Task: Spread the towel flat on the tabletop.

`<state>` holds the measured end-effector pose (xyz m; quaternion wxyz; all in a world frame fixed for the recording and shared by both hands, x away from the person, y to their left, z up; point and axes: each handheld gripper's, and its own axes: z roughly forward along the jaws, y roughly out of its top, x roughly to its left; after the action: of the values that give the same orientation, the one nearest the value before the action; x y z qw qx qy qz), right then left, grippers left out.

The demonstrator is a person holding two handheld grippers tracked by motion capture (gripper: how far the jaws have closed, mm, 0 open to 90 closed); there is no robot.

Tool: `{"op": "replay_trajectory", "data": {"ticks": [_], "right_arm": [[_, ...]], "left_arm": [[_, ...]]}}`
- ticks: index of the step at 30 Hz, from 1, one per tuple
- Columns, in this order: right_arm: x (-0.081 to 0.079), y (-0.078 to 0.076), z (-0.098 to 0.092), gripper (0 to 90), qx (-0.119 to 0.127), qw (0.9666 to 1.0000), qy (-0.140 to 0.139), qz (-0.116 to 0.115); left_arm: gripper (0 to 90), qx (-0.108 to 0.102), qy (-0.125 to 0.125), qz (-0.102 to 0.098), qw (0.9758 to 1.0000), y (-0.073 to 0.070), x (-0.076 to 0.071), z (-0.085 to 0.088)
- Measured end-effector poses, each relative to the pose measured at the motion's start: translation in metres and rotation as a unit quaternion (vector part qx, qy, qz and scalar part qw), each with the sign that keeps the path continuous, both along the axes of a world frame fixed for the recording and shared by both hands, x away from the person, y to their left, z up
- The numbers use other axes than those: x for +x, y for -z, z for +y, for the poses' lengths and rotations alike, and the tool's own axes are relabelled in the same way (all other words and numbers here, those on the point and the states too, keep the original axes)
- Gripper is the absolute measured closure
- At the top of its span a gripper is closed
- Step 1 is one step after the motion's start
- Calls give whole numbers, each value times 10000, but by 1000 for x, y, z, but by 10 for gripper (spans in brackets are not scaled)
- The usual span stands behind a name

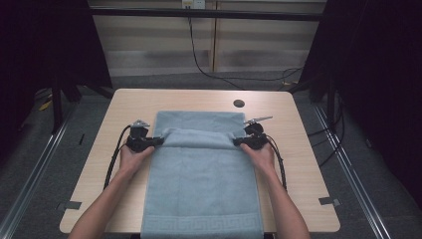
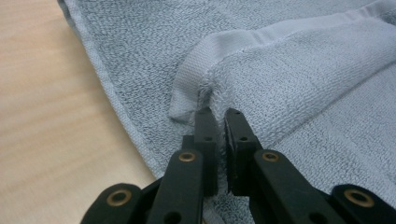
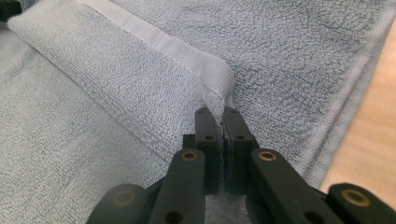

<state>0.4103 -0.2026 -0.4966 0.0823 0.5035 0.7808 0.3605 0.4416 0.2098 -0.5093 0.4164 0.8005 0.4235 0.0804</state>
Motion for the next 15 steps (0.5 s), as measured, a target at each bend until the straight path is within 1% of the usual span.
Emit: {"op": "replay_trajectory", "data": {"ticks": [1,2,3,4,5,6,7,8,9,10,11,12,13,14,15], "right_arm": [[3,0,2,874,-52,10000,13,-36],[9,0,3,874,-87,9999,63,-93],[9,0,3,874,-87,9999,63,-93],[14,1,2,873,-40,9999,72,-104],[16,1,1,873,11,9999,106,-81],[18,1,1,873,-1,9999,116,-65],[19,1,1,873,-46,9998,163,-98],[19,1,1,873,-46,9998,163,-98],[20,1,2,873,-52,9997,196,-125],[22,2,-1,872,77,9996,221,-130],[22,2,-1,872,77,9996,221,-130],[22,2,-3,871,155,9995,234,-120],[23,1,-5,871,262,9993,254,-126],[22,-1,-10,871,493,9982,269,-227],[21,-4,-12,871,597,9975,284,-255]], "left_arm": [[853,10,-65,-48,10000,1,3,-1],[853,0,-102,-75,9999,1,6,-1],[853,31,-93,-109,9999,1,8,-1],[853,46,-101,-182,9998,2,9,-2],[853,56,-120,-216,9997,3,10,-2],[853,87,-160,-262,9995,3,11,-4],[853,43,-164,-228,9996,3,15,-4],[853,43,-164,-228,9996,3,15,-4],[853,-25,-203,-159,9997,3,18,-4],[853,-120,-276,-100,9995,3,19,-4],[853,-120,-276,-100,9995,3,19,-4],[853,-174,-308,-49,9994,3,19,-3],[853,-160,-328,-43,9993,1,19,-2],[853,-171,-320,-32,9993,0,18,-2],[853,-166,-294,-31,9994,-3,17,-2]]}}
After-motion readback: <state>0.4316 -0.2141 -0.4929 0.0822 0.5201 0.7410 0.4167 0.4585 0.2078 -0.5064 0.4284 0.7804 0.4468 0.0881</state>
